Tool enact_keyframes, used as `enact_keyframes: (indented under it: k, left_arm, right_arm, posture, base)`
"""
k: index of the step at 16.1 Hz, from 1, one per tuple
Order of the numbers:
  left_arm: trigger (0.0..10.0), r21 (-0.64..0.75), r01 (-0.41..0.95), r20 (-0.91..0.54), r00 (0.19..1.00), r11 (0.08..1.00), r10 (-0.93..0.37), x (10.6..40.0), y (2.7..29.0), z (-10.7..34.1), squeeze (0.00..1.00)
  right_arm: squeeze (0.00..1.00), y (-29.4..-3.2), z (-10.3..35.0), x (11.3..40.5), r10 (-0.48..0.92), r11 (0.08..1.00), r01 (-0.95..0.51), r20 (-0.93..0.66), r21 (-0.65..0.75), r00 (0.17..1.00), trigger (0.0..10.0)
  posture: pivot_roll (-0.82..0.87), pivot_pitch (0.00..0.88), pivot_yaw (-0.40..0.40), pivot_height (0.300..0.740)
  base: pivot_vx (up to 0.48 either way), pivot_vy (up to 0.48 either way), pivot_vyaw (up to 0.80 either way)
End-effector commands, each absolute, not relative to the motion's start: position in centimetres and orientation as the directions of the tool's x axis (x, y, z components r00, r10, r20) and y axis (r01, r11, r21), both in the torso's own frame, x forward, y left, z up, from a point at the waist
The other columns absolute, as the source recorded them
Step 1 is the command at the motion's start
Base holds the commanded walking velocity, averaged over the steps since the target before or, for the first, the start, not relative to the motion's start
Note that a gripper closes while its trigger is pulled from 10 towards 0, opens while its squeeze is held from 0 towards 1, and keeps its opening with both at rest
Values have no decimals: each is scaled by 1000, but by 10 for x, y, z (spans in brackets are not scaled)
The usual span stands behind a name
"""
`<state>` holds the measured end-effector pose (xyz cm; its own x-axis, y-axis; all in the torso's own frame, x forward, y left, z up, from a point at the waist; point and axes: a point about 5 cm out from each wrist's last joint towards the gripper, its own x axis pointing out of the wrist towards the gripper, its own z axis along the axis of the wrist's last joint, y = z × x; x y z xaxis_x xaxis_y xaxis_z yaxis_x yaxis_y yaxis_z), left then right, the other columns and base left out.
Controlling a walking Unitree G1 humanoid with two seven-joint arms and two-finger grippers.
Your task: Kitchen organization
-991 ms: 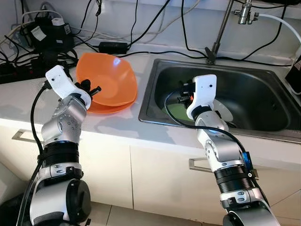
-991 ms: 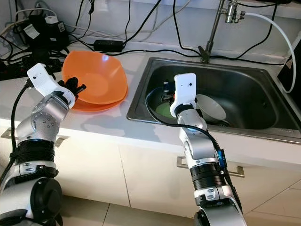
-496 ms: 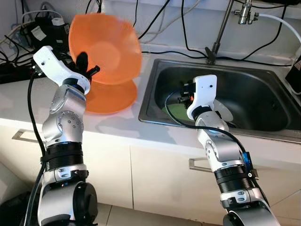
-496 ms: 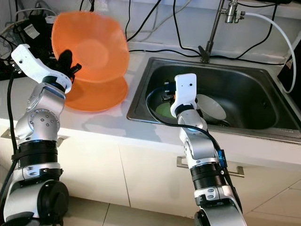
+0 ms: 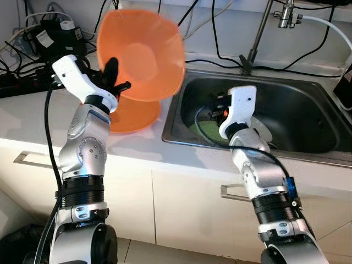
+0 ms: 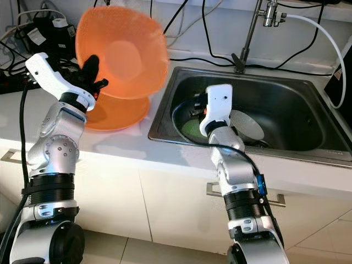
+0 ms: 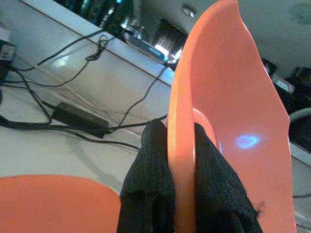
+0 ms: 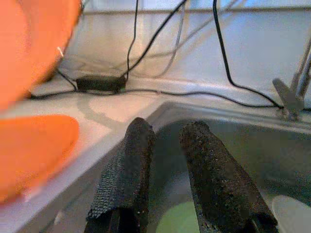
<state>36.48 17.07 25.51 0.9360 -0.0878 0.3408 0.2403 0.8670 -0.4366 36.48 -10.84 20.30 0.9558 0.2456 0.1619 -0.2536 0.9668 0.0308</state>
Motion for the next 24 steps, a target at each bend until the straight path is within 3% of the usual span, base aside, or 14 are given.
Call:
enact_keyframes:
  k: [1,2,3,8,14,24]
  left_arm:
    - [10000,-388,288,393,911,876,-126,361,164,265,0]
    - [10000,-367,295,391,909,882,-142,361,160,263,0]
    - [10000,-366,305,393,907,879,-151,360,158,263,0]
    - [10000,-316,345,395,895,884,-208,358,150,262,0]
    - [10000,-295,368,400,886,882,-236,355,145,263,0]
    - [10000,-297,451,402,859,842,-319,353,134,258,0]
  right_arm:
    - [1000,-111,217,365,258,963,-270,203,30,944,10000]
    - [1000,-113,219,366,259,963,-270,208,25,943,10000]
    - [0,-115,221,366,252,964,-264,210,29,945,10000]
    - [0,-122,231,366,283,937,-321,245,134,927,10000]
    - [0,-113,234,360,379,852,-447,269,273,885,10000]
    - [0,-106,227,357,419,823,-479,244,304,875,10000]
  posture:
    - [53,10,-6,740]
    - [53,10,-6,740]
    - [53,10,-6,740]
    - [52,12,0,740]
    - [53,6,2,740]
    - [46,0,7,740]
  base:
    - [0,0,0]
    - [0,0,0]
    - [0,0,0]
    - [0,0,0]
    - [0,0,0]
    - [0,0,0]
